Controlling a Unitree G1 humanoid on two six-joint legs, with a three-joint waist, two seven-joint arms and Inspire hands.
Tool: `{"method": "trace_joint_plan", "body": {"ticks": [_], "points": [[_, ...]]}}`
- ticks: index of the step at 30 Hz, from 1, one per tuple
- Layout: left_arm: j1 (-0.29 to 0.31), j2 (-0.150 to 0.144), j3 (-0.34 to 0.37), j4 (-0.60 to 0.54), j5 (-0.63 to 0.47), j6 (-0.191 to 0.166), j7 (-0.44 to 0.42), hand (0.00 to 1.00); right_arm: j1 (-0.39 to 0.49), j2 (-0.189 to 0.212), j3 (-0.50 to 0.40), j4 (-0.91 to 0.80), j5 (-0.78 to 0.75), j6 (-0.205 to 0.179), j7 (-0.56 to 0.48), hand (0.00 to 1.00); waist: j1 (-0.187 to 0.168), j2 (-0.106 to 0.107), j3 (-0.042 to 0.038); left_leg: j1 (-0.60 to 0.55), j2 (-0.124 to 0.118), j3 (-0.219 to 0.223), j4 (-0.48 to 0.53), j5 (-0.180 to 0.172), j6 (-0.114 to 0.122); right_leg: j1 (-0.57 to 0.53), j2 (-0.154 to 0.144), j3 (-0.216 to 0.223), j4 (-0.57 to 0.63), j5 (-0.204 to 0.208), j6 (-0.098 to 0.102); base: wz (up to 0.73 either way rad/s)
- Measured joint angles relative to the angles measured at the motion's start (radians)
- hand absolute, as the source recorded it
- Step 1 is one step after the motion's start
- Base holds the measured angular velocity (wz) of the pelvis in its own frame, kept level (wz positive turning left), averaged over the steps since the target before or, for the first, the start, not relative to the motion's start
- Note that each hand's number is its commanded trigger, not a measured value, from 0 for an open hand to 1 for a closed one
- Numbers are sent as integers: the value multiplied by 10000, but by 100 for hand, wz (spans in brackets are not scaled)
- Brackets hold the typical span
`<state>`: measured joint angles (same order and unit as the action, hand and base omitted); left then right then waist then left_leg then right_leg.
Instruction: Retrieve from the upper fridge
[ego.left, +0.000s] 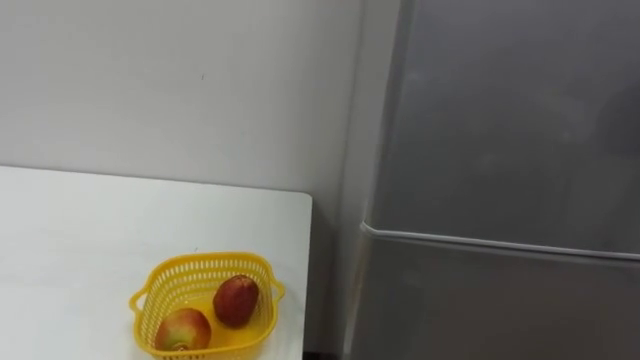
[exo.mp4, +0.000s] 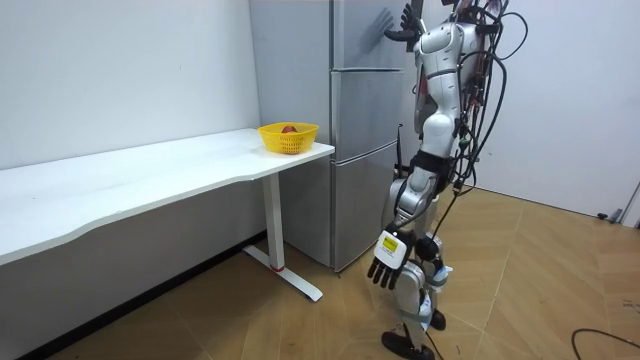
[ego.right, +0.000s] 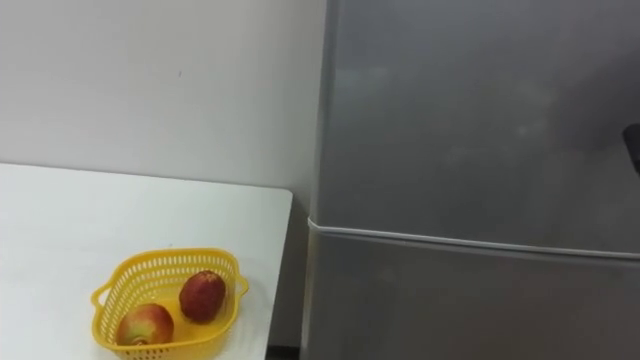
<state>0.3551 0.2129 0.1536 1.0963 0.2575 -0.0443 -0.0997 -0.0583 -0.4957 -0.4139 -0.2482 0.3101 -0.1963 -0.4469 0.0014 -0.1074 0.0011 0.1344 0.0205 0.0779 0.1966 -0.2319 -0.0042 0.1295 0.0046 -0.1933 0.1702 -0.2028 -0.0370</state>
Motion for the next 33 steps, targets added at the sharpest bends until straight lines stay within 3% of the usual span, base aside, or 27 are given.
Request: {"method": "trace_joint_plan", "body": {"ticks": [6,14,15,17,20,27,29,33], "points": [[2,-4,135,-47,-2,-7,21,0,0,0,-77,0,-46,-27,-150,0,-61,-8,-1,-15,-1,4,1,0,0,-9,-11,9,14,-1,1,0],[167,-5,390,-153,48,-13,58,0,44,0,-989,36,-80,-338,-1364,0,-363,126,15,-111,-1,14,3,0,0,-130,-23,28,-28,-3,3,0],[171,-5,390,-170,177,-8,61,0,132,1,-1165,116,-194,-354,-1537,0,-446,206,2,-160,-1,11,9,0,0,-174,-30,9,-33,-3,3,4],[261,-10,383,-167,185,12,105,0,408,9,-1355,466,-796,-354,-1974,0,-564,289,-100,-170,-10,11,8,0,0,-163,-11,-20,-7,2,7,0],[290,-11,383,-213,171,25,114,0,845,88,-1557,710,-1356,-343,-2392,0,-654,438,-108,-127,-10,41,3,0,0,-150,-6,18,3,4,7,-5],[300,-49,388,-239,107,26,447,0,2403,650,-1621,1122,-1628,-362,-3375,0,-726,666,-69,-50,14,174,-46,4,-4,-139,34,212,-15,-3,4,-5],[296,-113,386,-258,112,50,528,0,2771,959,-1592,1598,-1629,-380,-3447,0,-729,641,-65,-20,26,253,-94,4,-4,-177,-5,298,-30,-16,5,-8],[260,-237,372,-258,105,172,691,0,3524,2086,-1354,3210,-1627,-330,-3483,0,-720,635,-66,-62,14,299,-92,3,-3,-268,10,409,16,-17,7,-6]]}}
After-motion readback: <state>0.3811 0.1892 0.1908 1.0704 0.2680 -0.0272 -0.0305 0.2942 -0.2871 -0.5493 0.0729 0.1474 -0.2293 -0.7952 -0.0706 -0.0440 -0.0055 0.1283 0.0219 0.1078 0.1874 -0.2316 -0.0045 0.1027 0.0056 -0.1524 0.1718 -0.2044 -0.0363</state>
